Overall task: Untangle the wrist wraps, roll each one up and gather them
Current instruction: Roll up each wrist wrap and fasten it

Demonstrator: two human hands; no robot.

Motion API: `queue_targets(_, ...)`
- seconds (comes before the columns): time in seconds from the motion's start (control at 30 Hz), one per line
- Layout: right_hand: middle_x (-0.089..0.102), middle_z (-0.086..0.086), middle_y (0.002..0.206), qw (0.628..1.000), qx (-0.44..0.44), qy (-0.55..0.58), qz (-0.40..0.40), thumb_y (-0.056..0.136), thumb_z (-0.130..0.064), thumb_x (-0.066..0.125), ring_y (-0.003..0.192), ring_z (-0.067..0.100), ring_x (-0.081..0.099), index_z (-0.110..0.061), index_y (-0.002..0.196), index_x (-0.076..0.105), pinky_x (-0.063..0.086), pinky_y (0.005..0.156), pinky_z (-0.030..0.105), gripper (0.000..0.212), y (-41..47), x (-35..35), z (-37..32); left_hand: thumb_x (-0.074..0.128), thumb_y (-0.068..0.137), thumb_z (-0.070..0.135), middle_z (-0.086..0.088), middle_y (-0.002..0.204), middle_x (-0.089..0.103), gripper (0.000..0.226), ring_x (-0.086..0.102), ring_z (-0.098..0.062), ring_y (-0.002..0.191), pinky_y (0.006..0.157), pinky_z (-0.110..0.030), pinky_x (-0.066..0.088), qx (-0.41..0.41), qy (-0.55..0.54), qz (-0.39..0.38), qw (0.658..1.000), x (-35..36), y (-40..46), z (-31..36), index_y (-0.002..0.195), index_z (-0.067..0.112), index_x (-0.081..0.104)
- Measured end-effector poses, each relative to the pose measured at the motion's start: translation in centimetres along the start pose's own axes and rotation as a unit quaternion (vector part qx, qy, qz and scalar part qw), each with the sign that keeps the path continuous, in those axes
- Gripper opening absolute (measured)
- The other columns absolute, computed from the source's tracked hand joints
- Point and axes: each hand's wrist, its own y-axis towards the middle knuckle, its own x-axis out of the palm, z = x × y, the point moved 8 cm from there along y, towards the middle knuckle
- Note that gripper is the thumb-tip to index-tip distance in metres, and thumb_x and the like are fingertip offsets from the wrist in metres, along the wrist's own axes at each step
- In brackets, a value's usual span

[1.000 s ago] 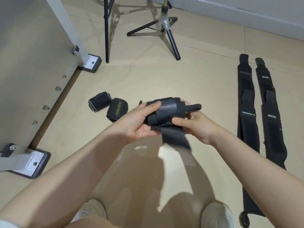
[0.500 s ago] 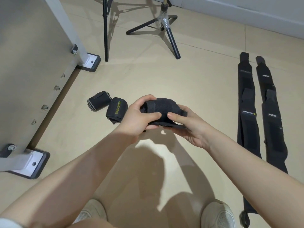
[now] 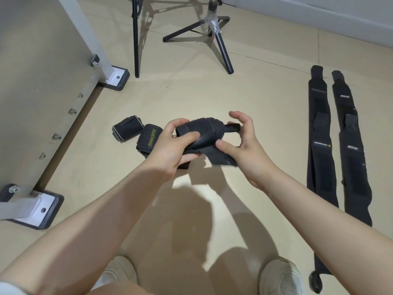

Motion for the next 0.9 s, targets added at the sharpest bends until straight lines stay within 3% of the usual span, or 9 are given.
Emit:
queue_targets(0.07, 0.048, 0.002, 0.127, 0.997, 0.008, 0.073, -0.004, 0.095, 0.003, 0.041, 0.091, 0.024, 0.067, -0.018, 0.108, 0.055, 0.055, 0.086, 0.029, 0.029, 0.0, -0.1, 0.0, 0.062, 0.086, 0.004, -0.003, 0.098, 0.058, 0.033, 0.067, -0.014, 0.079, 0.071, -0.033, 0.058, -0.004, -0.001, 0.016, 1.000, -0.9, 0.3, 0.0, 0.109, 0.027, 0.053)
queue_targets(0.13, 0.054, 0.000, 0.125, 0.993, 0.026, 0.109, -0.026, 0.087, 0.011, 0.042, 0.088, 0.018, 0.069, -0.010, 0.099, 0.062, 0.052, 0.088, 0.022, 0.032, 0.0, -0.1, 0.2, 0.062, 0.086, 0.004, -0.006, 0.102, 0.058, 0.034, 0.066, -0.015, 0.084, 0.071, -0.034, 0.059, -0.029, -0.014, 0.016, 0.999, -1.5, 0.3, -0.8, 0.111, 0.025, 0.053)
queue_targets(0.23, 0.063, 0.000, 0.096, 0.994, -0.021, -0.073, -0.075, 0.086, 0.010, 0.054, 0.077, 0.003, 0.063, -0.020, 0.099, 0.059, 0.048, 0.079, 0.014, 0.034, -0.2, 0.7, -0.6, 0.062, 0.086, 0.003, -0.009, 0.114, 0.059, 0.035, 0.066, -0.021, 0.097, 0.070, -0.035, 0.059, -0.060, -0.012, -0.011, 0.998, -1.6, -0.1, -2.2, 0.114, 0.023, 0.055)
queue_targets(0.33, 0.058, -0.011, 0.074, 0.958, -0.093, -0.262, -0.066, 0.085, -0.003, 0.064, 0.068, 0.000, 0.048, -0.029, 0.077, 0.059, 0.037, 0.067, 0.010, 0.028, -0.2, 1.0, -1.3, 0.064, 0.084, 0.002, -0.008, 0.110, 0.058, 0.038, 0.069, -0.019, 0.087, 0.067, -0.031, 0.058, -0.041, 0.041, -0.009, 0.998, -1.5, -0.3, -2.3, 0.115, 0.022, 0.056)
queue_targets(0.5, 0.056, -0.024, 0.073, 0.902, -0.249, -0.349, -0.053, 0.079, -0.027, 0.065, 0.088, 0.010, 0.046, -0.024, 0.076, 0.066, 0.037, 0.084, 0.027, 0.004, -1.1, 1.6, -4.4, 0.064, 0.082, -0.001, -0.002, 0.094, 0.058, 0.033, 0.062, -0.013, 0.072, 0.066, -0.035, 0.059, 0.028, 0.119, -0.009, 0.992, -0.4, -0.1, -0.8, 0.094, 0.029, 0.058)
queue_targets(0.57, 0.057, -0.027, 0.070, 0.911, -0.230, -0.341, -0.020, 0.078, -0.025, 0.065, 0.092, 0.006, 0.045, -0.032, 0.073, 0.061, 0.036, 0.088, 0.027, 0.009, -0.6, 0.5, -5.0, 0.064, 0.082, -0.003, 0.000, 0.092, 0.059, 0.031, 0.064, -0.009, 0.067, 0.061, -0.029, 0.057, 0.025, 0.110, -0.041, 0.993, 0.4, -0.3, -0.9, 0.095, 0.026, 0.059)
queue_targets(0.67, 0.058, -0.019, 0.076, 0.947, -0.156, -0.280, 0.028, 0.082, -0.010, 0.069, 0.089, 0.004, 0.049, -0.034, 0.070, 0.057, 0.038, 0.075, 0.006, 0.029, 0.1, -1.5, -4.7, 0.062, 0.083, -0.006, 0.001, 0.089, 0.063, 0.032, 0.067, -0.010, 0.072, 0.064, -0.028, 0.057, 0.001, 0.077, -0.111, 0.991, 1.4, -0.9, -1.5, 0.098, 0.022, 0.062)
queue_targets(0.77, 0.056, 0.001, 0.081, 0.987, -0.045, -0.156, 0.008, 0.088, -0.003, 0.061, 0.070, 0.010, 0.056, -0.018, 0.073, 0.059, 0.051, 0.058, 0.017, 0.022, 0.7, -1.7, -2.0, 0.059, 0.083, -0.009, 0.002, 0.083, 0.064, 0.035, 0.066, -0.012, 0.072, 0.063, -0.027, 0.055, -0.002, 0.098, -0.157, 0.983, 1.9, -1.4, -1.6, 0.097, 0.023, 0.063)
queue_targets(0.9, 0.063, 0.002, 0.095, 0.993, -0.001, -0.110, -0.038, 0.090, 0.001, 0.056, 0.076, 0.007, 0.061, -0.019, 0.087, 0.062, 0.048, 0.062, 0.013, 0.021, 1.3, -1.4, -0.6, 0.052, 0.089, -0.003, -0.003, 0.096, 0.061, 0.033, 0.064, -0.016, 0.082, 0.067, -0.029, 0.055, -0.035, 0.116, -0.201, 0.972, 2.2, -1.9, -2.0, 0.100, 0.027, 0.061)
